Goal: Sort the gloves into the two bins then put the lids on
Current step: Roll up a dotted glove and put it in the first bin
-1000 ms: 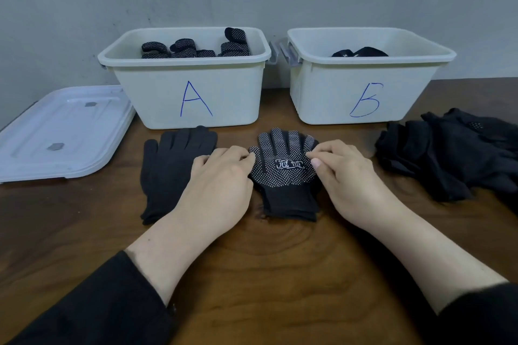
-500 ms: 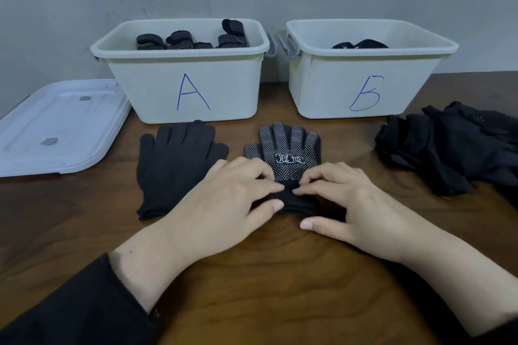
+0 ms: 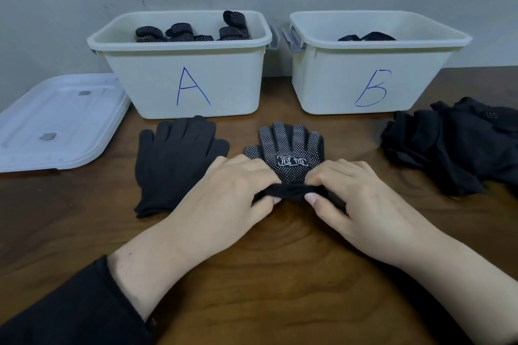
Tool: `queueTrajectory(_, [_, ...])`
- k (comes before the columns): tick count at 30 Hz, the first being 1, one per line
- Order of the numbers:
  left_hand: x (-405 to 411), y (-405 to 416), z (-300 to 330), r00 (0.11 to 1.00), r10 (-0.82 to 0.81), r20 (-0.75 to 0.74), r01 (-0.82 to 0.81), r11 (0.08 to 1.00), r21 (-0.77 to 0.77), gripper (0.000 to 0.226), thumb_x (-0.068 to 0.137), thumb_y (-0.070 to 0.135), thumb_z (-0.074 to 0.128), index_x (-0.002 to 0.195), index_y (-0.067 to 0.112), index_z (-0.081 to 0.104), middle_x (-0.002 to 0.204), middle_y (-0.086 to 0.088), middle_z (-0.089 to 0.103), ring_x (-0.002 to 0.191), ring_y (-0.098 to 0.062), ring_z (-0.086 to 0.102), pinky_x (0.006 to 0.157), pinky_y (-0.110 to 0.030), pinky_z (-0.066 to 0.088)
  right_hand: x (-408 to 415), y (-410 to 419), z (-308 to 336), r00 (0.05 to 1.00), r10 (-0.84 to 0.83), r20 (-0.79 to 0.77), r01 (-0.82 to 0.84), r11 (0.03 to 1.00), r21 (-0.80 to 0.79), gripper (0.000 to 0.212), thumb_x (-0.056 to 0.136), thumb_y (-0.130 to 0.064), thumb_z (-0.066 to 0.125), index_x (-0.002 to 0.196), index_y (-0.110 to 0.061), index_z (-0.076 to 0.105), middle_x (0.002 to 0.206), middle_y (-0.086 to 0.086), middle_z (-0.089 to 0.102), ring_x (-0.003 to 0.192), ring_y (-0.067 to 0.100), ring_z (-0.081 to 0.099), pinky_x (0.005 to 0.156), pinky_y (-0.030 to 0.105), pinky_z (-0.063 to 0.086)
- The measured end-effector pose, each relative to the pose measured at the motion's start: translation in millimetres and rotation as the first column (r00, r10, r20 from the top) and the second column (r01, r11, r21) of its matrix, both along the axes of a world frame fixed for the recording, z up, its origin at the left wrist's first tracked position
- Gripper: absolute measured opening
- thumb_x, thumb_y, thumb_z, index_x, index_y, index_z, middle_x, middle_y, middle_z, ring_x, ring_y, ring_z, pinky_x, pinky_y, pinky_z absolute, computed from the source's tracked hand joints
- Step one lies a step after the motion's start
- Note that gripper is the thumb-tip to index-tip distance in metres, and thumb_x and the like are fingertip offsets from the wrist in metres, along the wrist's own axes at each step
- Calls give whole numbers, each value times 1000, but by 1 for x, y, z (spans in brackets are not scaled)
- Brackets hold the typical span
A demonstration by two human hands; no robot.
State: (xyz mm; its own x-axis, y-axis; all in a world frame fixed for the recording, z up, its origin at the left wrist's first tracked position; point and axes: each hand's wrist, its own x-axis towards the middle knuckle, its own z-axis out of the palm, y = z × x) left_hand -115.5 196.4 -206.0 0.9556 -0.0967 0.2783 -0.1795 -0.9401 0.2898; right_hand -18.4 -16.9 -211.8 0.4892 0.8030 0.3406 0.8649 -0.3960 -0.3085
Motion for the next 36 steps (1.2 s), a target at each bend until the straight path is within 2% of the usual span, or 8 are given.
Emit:
queueTrajectory(6, [3,-3,0,988,152,-2,-149,961,-233,9,93,40,62,89,32,65,76,11,59,83,-7,51,82,-22,39,7,3,1,973,-41,-228,70,990,121,21,91,-42,64,112,-39,61,93,-24,59,82,5,57,76,20,42])
queueTrajectory(8, [8,-3,-1,979,204,-18,-200,936,-290,8,91,41,64,96,34,65,81,11,63,78,-5,55,74,-19,42,12,6,-1,940,-58,-338,130,972,195,17,94,-33,66,111,-36,62,87,-12,64,71,14,57,70,28,46])
queueTrajectory(12, [13,-3,-1,972,228,-54,-230,889,-396,33,90,35,69,121,38,60,77,13,65,78,-4,60,71,-13,43,16,13,-8,910,-102,-401,208,950,231,29,93,-28,70,120,-35,60,79,-10,60,72,13,55,69,19,44])
queueTrajectory(18, [16,0,-4,971,231,57,-212,949,-232,38,86,33,74,122,33,62,88,12,57,84,-7,54,87,-37,48,15,18,-10,966,-207,-157,239,946,220,43,84,-23,77,122,-31,59,97,-12,53,86,13,54,81,41,51])
queueTrajectory(25, [18,5,-13,989,26,142,-44,991,124,31,93,22,54,120,25,70,132,4,62,121,-21,53,98,-41,37,19,17,-14,974,-51,222,48,999,21,26,91,-8,67,113,-19,74,132,-5,62,124,22,54,96,51,44])
queueTrajectory(29, [14,8,-15,999,12,-52,-6,992,123,58,93,34,22,143,30,52,152,17,43,142,-5,36,116,-32,15,21,8,-10,996,-29,87,36,996,-81,39,95,-35,56,131,-24,67,141,-16,58,130,6,51,110,45,37])
queueTrajectory(32, [11,7,-7,990,36,-135,-22,995,100,61,93,32,22,153,36,34,159,25,20,147,5,13,123,-33,3,23,5,-6,999,-33,-40,28,992,-125,48,96,-45,61,142,-32,57,149,-24,46,138,-2,38,114,38,29])
queueTrajectory(36, [11,1,-3,991,58,-120,-46,994,94,50,103,33,36,153,36,32,159,25,23,146,4,15,122,-32,4,24,9,-6,994,-76,-81,69,994,-88,46,95,-41,63,140,-34,56,143,-26,51,133,-1,42,112,36,29])
